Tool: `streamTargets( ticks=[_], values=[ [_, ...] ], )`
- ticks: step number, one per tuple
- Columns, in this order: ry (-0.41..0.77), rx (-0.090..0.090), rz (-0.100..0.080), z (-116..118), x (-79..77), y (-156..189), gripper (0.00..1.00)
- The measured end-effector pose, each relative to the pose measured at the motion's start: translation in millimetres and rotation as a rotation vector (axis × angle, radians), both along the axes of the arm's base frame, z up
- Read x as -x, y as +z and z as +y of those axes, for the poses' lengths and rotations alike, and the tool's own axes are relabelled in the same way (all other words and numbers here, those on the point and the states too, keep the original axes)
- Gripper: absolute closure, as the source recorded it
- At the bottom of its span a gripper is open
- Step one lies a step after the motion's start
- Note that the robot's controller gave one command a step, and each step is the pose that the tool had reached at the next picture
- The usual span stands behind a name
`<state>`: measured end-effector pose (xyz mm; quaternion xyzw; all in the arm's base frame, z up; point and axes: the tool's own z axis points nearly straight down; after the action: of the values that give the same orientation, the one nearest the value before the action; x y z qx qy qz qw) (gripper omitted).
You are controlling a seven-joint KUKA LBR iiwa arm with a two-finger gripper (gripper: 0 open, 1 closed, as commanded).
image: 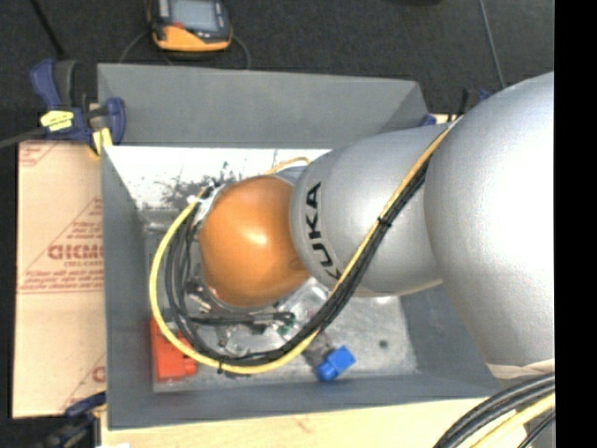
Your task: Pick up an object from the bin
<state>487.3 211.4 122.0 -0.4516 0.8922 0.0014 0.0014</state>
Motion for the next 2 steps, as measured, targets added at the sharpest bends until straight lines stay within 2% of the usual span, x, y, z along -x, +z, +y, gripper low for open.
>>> streamTargets(
  ticks=[1, 2],
  values=[
    [0.152, 0.006, -0.003, 24.7, -13.5, -46.7, 0.0],
    [0.151, -0.003, -0.01, 28.6, -14.3, -43.9, 1.0]
  ],
)
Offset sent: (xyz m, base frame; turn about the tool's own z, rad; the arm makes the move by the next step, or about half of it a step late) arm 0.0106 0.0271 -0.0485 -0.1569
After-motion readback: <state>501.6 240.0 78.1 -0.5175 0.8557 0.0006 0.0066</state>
